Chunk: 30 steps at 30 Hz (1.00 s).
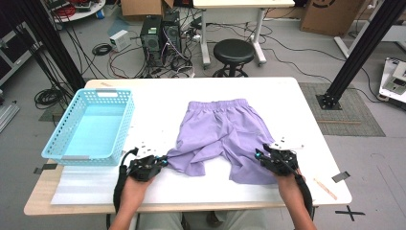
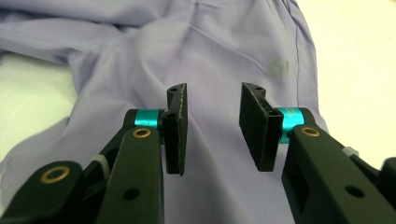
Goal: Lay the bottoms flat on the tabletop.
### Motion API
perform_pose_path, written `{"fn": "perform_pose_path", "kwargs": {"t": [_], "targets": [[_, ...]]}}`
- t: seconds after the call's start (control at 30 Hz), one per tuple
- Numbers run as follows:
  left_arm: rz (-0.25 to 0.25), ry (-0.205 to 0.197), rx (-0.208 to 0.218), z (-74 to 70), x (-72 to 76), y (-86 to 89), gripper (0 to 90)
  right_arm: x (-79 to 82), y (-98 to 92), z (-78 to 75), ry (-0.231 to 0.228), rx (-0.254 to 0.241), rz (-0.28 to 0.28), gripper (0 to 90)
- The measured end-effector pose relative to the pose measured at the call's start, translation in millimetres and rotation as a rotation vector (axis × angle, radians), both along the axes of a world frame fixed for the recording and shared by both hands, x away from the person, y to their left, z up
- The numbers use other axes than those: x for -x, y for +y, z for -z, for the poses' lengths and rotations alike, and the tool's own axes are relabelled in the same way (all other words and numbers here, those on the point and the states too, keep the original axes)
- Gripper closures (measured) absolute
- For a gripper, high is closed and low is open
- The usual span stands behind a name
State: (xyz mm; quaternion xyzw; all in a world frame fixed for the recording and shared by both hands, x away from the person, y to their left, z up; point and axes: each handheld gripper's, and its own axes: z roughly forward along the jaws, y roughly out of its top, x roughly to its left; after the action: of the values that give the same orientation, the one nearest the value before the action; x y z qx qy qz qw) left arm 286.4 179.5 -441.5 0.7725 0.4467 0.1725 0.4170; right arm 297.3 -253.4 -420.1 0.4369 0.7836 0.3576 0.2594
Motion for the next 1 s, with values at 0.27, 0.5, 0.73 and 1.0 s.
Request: {"fn": "perform_pose_path", "kwargs": {"t": [0.27, 0.5, 0.73, 1.0], "targets": [[-0.028, -0.035, 0.074, 3.8, 30.6, 11.9, 60.1, 22.5, -4.0, 1.5, 0.002, -0.007, 0.011, 63.2], [0.043, -0.053, 0.046, 5.4, 36.6, -11.0, 61.9, 36.1, -7.4, 5.3, 0.008, -0.013, 0.021, 62.8], [0.073, -0.003, -0.033, 7.0, 19.8, -32.3, 58.6, 42.6, -9.5, 3.6, 0.006, -0.012, 0.023, 62.8], [0.108, -0.012, -0.076, 7.4, 33.3, -18.3, 88.2, 43.8, -18.4, 4.9, 0.007, -0.019, 0.038, 62.7]]}}
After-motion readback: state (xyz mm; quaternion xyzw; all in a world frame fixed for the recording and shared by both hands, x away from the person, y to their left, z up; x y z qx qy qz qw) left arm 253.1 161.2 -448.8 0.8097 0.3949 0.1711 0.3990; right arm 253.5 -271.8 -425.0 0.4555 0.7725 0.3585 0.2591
